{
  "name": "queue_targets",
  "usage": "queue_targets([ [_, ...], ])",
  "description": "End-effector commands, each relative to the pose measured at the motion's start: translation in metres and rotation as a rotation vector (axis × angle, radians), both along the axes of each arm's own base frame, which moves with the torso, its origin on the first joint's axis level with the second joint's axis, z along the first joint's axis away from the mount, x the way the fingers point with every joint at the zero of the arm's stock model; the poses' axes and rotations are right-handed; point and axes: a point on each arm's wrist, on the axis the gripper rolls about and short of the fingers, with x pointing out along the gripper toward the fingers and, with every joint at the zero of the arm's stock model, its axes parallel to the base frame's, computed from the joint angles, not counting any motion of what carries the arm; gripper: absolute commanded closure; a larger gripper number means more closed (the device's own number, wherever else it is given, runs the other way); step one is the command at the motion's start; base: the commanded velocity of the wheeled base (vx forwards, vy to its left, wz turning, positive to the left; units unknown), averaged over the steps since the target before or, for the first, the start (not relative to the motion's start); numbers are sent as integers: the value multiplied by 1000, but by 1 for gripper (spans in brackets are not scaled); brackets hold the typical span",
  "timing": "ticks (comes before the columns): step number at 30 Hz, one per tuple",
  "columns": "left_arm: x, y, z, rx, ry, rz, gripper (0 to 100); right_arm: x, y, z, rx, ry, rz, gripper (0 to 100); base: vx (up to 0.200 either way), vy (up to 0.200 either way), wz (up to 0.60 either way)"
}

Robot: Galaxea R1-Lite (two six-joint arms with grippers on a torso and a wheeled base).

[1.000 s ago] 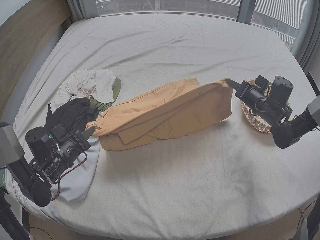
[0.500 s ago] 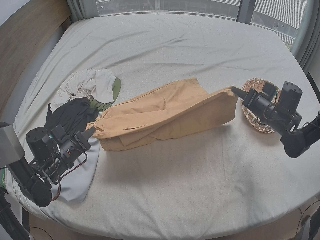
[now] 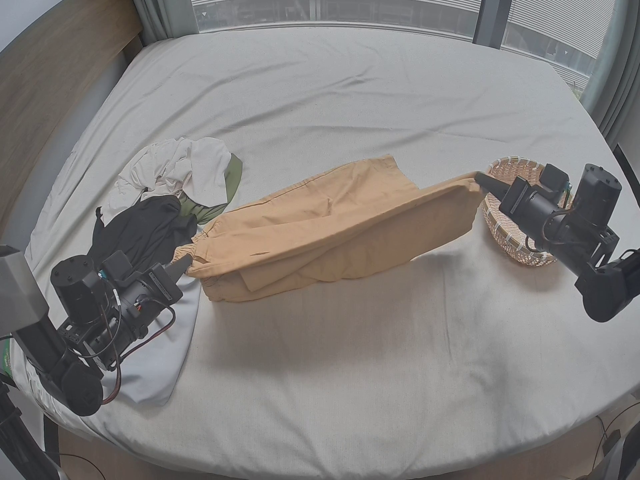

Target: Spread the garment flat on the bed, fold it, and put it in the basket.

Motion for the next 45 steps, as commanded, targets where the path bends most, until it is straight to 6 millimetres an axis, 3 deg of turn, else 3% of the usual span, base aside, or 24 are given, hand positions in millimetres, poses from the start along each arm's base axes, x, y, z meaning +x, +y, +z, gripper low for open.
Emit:
queue_targets([
  [1, 5, 0, -5, 2, 12, 7, 100, 44, 8, -18, 1, 8, -17, 100, 0, 0, 0],
  [18, 22, -1, -14, -32, 29, 109, 100, 108, 34, -25, 13, -39, 7, 100, 0, 0, 0],
  [29, 36, -1, -16, -35, 12, 121, 100, 131, 40, -26, 19, -64, 9, 100, 0, 0, 0],
  [30, 36, -1, -16, -36, 11, 121, 0, 132, 41, -27, 19, -66, 9, 0, 0, 0, 0],
  [39, 47, 13, -15, -40, -8, 185, 0, 140, 41, -25, 36, -96, -39, 0, 0, 0, 0],
  [43, 44, 17, -12, -37, -13, 216, 0, 123, 37, -20, 32, -64, -68, 0, 0, 0, 0],
  [45, 39, 14, -8, -36, -21, 205, 0, 110, 34, -32, 14, -2, -72, 0, 0, 0, 0],
])
